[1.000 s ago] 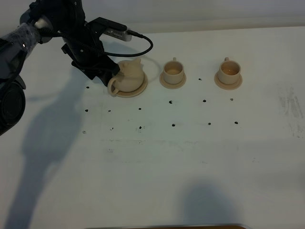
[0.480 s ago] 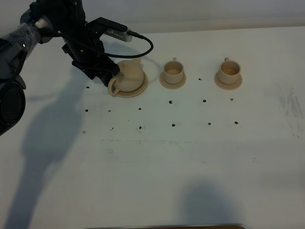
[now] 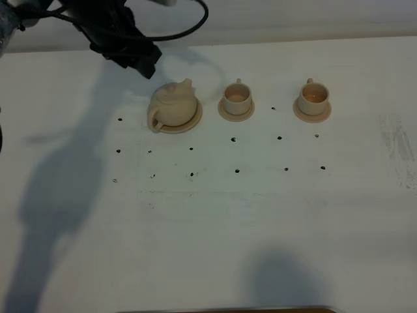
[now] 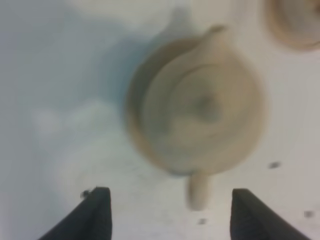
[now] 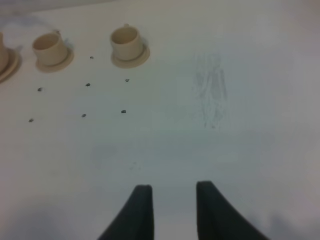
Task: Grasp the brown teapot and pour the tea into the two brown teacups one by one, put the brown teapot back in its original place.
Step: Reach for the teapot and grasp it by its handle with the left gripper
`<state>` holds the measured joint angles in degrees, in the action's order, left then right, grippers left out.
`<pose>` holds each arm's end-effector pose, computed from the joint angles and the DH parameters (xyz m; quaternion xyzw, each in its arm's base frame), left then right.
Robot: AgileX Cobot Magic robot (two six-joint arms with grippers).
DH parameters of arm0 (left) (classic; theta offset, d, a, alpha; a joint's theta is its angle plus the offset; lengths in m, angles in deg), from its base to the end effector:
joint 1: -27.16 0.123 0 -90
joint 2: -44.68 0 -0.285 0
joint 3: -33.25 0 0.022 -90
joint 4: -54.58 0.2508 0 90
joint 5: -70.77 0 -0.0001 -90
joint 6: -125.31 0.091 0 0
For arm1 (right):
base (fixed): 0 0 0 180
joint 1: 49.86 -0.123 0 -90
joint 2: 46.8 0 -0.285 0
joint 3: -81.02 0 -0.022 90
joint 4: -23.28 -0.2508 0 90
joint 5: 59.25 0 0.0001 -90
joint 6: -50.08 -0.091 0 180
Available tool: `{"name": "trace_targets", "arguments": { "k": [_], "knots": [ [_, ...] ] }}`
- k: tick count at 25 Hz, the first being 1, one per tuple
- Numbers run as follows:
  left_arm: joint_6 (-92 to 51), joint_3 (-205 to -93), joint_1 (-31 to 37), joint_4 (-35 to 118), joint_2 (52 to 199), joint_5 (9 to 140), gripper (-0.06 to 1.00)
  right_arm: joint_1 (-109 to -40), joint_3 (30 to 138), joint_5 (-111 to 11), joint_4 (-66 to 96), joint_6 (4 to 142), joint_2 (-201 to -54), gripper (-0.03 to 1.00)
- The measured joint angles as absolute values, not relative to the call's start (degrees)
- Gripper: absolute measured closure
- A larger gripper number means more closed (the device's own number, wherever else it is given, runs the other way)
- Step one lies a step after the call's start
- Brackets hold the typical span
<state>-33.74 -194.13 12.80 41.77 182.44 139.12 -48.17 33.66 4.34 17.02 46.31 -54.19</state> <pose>0.4748 -0.1409 0.2522 0.2759 0.9372 -0.0988 0.1894 -0.0105 0.0092 0.2795 0.0366 0.8566 0.0637 0.5107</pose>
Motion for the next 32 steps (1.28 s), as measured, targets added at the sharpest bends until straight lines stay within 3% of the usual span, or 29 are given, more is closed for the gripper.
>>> {"name": "trace_targets", "arguments": {
  "k": [16, 32],
  "knots": [
    [-34.31, -175.39, 9.47, 45.87, 177.11, 136.09, 0.45, -48.17, 33.62, 4.34, 17.02, 46.31, -54.19, 0.74],
    [-34.58, -174.74, 9.47, 47.09, 181.55, 127.1, 0.45, -48.17, 33.62, 4.34, 17.02, 46.31, -54.19, 0.74]
  ]
}}
